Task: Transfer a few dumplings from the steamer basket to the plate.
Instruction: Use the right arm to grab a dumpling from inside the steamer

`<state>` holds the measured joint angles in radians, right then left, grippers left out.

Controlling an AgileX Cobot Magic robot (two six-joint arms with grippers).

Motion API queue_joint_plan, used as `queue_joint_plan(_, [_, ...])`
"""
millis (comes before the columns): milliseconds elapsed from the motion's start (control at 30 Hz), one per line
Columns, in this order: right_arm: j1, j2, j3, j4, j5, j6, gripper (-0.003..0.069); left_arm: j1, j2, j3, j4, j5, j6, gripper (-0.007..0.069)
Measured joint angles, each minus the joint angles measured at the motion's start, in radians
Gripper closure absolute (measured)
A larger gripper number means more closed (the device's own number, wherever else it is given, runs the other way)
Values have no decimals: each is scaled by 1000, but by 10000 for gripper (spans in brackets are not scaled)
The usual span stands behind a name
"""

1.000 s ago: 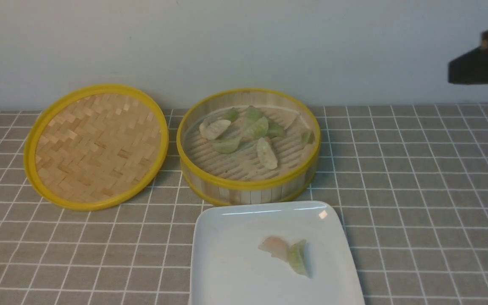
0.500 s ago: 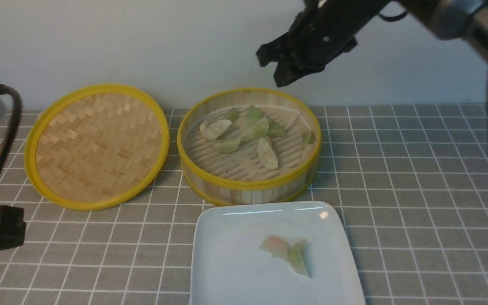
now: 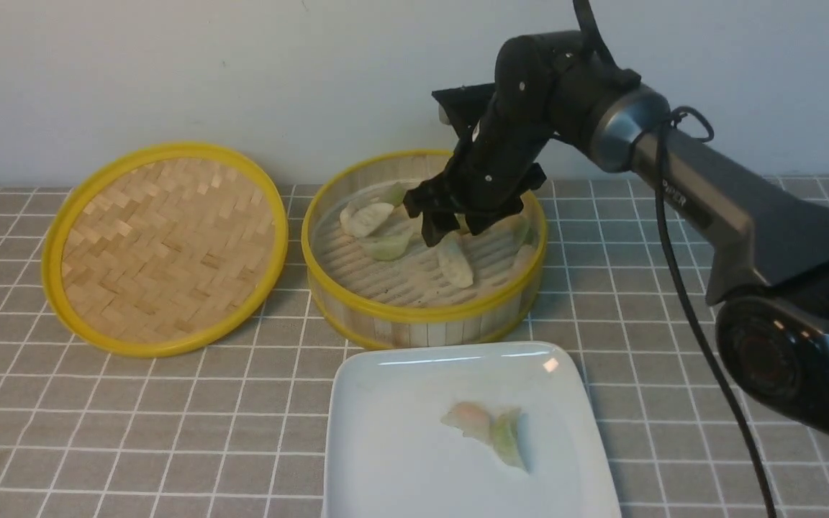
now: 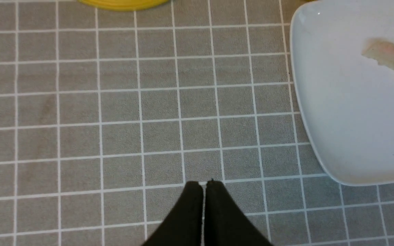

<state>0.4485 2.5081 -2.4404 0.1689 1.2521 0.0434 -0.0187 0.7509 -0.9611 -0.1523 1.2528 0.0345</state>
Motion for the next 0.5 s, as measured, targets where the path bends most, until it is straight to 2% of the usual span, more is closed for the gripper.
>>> queue_joint_plan(33, [0, 11, 0, -12, 0, 0, 154, 0, -19, 0, 2, 1, 0, 629])
queue_joint_plan(100, [0, 19, 0, -14, 0, 2, 136, 0, -28, 0, 2, 2, 0, 629])
queue_joint_plan(233, [0, 31, 10, -6, 0, 16, 142, 0, -33, 0, 2, 2, 0, 629])
queue_joint_plan(367, [0, 22, 67, 4, -17, 35, 259, 0, -33, 0, -2, 2, 0, 629])
queue_joint_plan(433, [-1, 2, 110, -4, -31, 49, 377, 0, -33, 0, -10, 2, 0, 629])
queue_joint_plan(500, [-1, -12, 132, -3, -38, 50, 429, 0, -33, 0, -13, 2, 0, 629])
